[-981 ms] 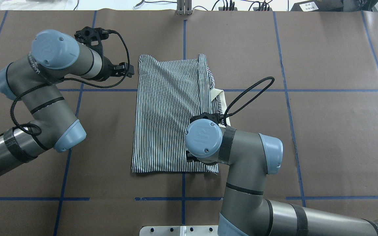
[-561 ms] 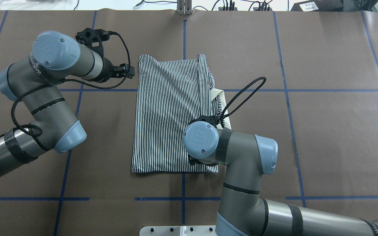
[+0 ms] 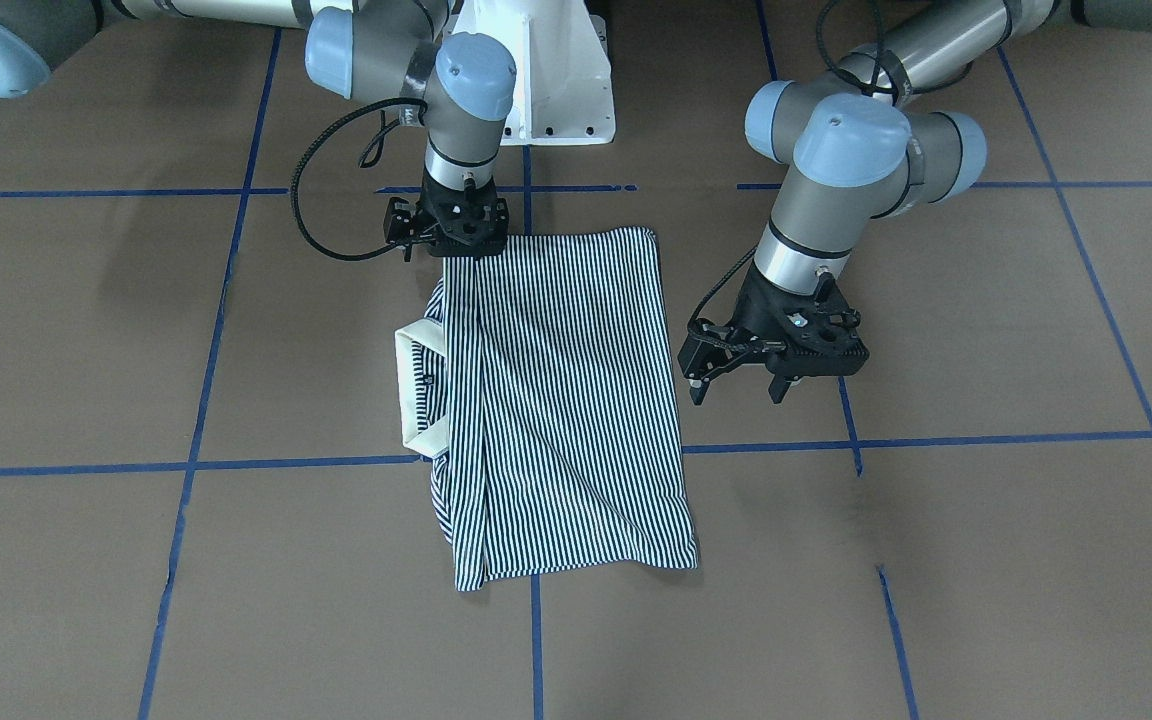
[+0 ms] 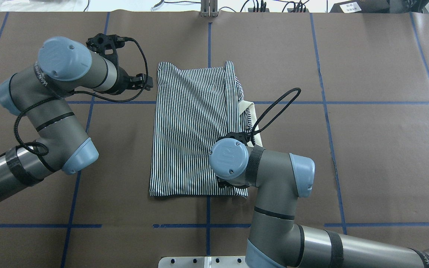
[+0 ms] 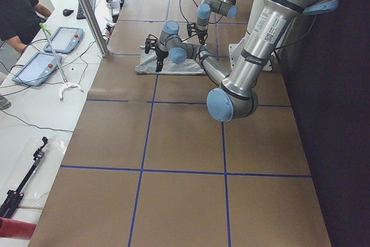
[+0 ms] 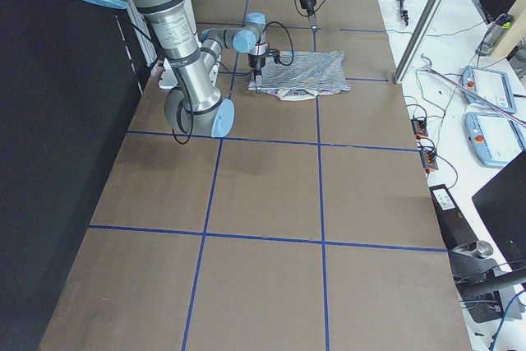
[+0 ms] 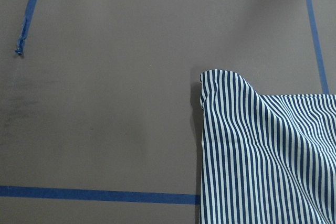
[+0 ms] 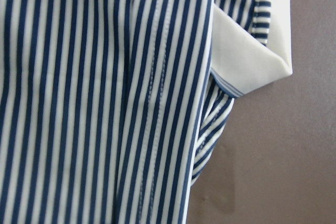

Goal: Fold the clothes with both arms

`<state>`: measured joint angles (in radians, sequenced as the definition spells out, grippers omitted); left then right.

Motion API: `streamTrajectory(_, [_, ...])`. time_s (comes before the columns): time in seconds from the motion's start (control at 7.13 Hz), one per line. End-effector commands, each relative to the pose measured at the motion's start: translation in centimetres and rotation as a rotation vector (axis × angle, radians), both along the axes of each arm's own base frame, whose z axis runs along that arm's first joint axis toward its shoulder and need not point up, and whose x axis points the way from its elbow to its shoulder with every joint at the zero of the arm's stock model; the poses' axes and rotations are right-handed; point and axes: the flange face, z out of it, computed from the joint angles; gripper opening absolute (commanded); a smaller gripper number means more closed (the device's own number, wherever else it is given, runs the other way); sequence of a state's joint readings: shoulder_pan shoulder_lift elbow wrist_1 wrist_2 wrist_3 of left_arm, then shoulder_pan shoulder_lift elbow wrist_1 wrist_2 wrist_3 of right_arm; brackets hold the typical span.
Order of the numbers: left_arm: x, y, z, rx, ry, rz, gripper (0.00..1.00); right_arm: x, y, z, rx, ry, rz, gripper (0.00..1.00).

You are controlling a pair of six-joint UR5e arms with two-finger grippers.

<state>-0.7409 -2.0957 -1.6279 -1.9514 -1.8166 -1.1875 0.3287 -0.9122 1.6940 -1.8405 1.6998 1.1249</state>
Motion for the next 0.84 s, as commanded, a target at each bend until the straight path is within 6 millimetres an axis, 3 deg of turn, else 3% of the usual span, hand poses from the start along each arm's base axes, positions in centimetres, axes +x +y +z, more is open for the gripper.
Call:
streamTrajectory(0.0, [0.1, 0.1, -0.2, 0.003, 0.003, 0.001, 1.00, 0.5, -0.6, 1.0, 0.001, 0.017, -0.004, 1.00])
streamTrajectory(0.42, [0.3, 0.2, -0.5, 0.007, 0.005, 0.005, 1.00, 1.7, -1.9, 2.0, 0.005, 0.029, 0.000, 1.00])
streamTrajectory(0.7, [0.5, 0.2, -0.8, 0.009, 0.009, 0.007, 1.00, 3.9, -2.4, 3.7, 0.003, 0.037, 0.004, 1.00])
